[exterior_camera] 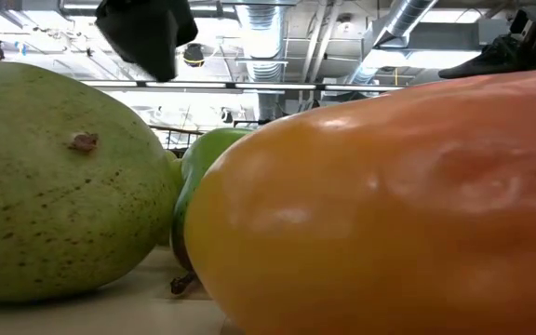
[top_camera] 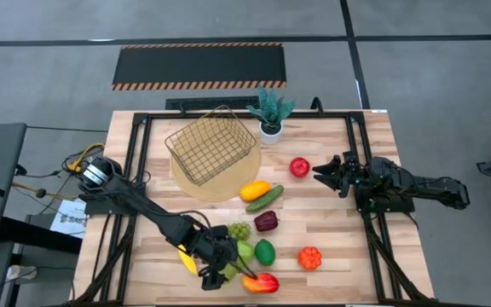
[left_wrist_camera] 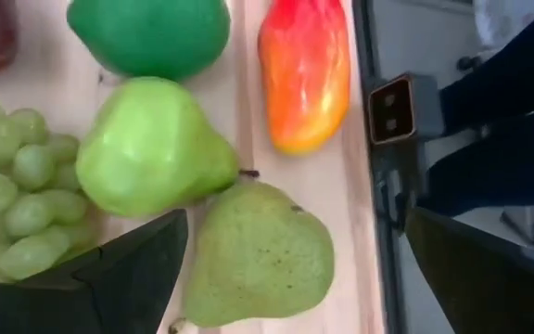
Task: Build produce basket
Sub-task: Put the left pear into the wire basket
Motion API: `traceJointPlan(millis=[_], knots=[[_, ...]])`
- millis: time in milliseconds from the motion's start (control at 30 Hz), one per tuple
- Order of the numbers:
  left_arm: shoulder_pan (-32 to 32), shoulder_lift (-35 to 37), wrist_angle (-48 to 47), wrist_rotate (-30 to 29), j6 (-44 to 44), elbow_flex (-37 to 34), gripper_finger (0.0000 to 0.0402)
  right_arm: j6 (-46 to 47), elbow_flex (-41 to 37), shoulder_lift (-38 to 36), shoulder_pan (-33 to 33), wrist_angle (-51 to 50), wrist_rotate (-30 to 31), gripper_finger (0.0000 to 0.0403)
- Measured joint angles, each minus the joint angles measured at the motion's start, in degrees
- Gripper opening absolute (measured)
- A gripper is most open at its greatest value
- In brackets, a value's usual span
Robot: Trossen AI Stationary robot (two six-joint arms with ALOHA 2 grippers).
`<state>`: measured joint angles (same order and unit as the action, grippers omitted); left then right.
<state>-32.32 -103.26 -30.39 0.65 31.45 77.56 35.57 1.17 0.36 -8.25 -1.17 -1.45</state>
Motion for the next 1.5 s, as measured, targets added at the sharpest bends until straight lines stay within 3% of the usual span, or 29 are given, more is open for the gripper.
traceJointPlan(millis=[467,1133,1500], knots=[[-2.7,-10.4,4.4,-2.9,-3.6,0.0,0.039,0.4,0.0,1.1,0.0,0.0,0.0,0.024],[-4.1,-10.7,-3.0,-4.2,-1.7,0.0,0.0389,0.4,0.0,1.1,0.0,0.0,0.0,0.024],[-4.0,-10.7,-4.2,-3.1,-0.8,0.1,0.0344,0.4,0.0,1.1,0.0,0.0,0.0,0.024]])
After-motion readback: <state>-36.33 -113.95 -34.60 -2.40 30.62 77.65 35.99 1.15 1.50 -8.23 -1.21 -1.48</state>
